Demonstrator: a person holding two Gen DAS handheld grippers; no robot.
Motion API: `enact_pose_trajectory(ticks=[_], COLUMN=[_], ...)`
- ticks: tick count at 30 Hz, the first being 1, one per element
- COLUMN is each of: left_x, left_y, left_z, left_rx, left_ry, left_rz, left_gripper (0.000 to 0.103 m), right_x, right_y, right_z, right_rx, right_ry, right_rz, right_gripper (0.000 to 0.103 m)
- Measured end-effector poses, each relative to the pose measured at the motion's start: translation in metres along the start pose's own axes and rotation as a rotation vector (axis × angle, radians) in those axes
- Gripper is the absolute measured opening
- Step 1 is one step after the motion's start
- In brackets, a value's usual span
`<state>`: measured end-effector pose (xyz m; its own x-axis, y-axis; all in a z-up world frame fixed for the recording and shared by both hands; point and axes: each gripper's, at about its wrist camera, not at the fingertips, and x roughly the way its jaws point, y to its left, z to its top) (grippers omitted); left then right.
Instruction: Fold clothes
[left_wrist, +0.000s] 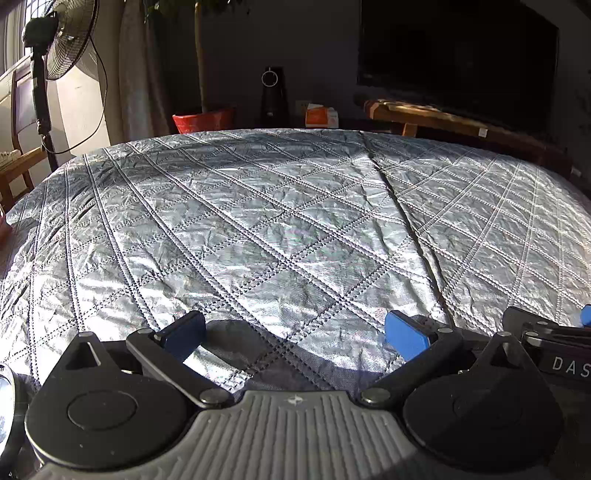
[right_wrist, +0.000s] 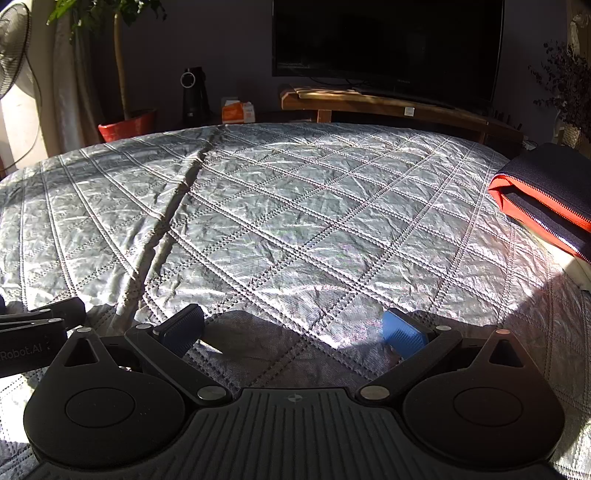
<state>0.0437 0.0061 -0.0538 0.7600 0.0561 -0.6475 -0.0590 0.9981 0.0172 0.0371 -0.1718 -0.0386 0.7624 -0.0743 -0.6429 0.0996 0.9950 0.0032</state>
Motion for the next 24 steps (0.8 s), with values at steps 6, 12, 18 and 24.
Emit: enact_pose_trajectory(ticks=[6,12,18,24], left_x=[-0.0001,-0.0006,0.0004,0.0006], left_y=[-0.0002,-0.0001,-0.0002,-0.0004], left_z=[0.0,-0.0005,-0.0003,-0.0003], left_rx=[0.0,0.0,0.0,0.0], left_ry=[0.0,0.0,0.0,0.0], left_rz=[0.0,0.001,0.001,0.001], left_gripper=[0.103,0.103,0.103,0.103], right_x=[-0.0001,0.0006,0.002,0.0018], right_y=[-0.0002,-0.0006,-0.0016,-0.0014], right_z=[0.0001,-0.0008,-0.0028,-0.003], right_rx=[0.0,0.0,-0.001,-0.001], right_ry=[0.0,0.0,0.0,0.0], right_rz=[0.0,0.0,0.0,0.0], right_gripper=[0.103,0.103,0.103,0.103])
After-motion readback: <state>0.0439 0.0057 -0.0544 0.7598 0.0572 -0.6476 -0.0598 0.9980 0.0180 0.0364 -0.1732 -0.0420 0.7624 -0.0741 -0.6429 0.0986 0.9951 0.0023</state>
